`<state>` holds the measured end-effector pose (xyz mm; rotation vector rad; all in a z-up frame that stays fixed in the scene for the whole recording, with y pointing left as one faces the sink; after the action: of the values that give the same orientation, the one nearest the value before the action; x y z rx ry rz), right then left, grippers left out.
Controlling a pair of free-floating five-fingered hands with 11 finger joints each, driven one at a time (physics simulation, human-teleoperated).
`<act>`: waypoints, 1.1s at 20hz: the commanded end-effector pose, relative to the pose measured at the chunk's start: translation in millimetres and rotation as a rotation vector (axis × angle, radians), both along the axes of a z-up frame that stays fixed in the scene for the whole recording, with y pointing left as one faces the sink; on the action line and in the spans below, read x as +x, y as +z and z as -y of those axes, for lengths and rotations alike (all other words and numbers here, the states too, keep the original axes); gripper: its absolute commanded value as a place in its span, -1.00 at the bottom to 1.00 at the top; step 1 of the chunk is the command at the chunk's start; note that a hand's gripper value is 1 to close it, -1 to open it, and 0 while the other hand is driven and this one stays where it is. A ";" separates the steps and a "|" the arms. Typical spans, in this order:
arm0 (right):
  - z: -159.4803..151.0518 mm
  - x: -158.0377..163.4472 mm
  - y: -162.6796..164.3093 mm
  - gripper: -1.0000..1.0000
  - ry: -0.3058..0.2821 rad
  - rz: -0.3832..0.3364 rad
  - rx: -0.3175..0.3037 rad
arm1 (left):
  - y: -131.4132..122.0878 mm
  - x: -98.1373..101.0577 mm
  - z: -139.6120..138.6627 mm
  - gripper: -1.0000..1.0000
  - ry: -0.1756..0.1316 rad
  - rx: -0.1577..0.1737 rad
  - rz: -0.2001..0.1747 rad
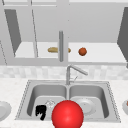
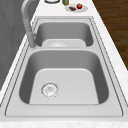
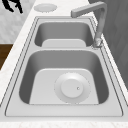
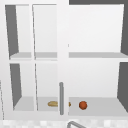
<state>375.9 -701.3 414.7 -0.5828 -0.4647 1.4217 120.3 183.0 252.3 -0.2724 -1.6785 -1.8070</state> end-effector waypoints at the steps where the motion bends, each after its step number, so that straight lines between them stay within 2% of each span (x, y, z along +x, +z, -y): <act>1: 20.3 9.1 -9.1 -1.00 0.027 -0.001 0.012 | 0.0 0.0 0.0 0.00 0.000 0.000 0.000; 16: 75.4 71.8 -56.4 -1.00 0.044 -0.003 0.016 | 0.0 0.0 0.0 0.00 0.000 0.000 0.000; 22: 98.4 92.3 -86.0 -1.00 0.064 0.000 0.025 | 0.0 0.0 0.0 0.00 0.000 0.000 0.000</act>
<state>460.0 -788.4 343.5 -0.5584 -0.4889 1.4213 120.3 183.0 252.3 -0.2724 -1.6785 -1.8070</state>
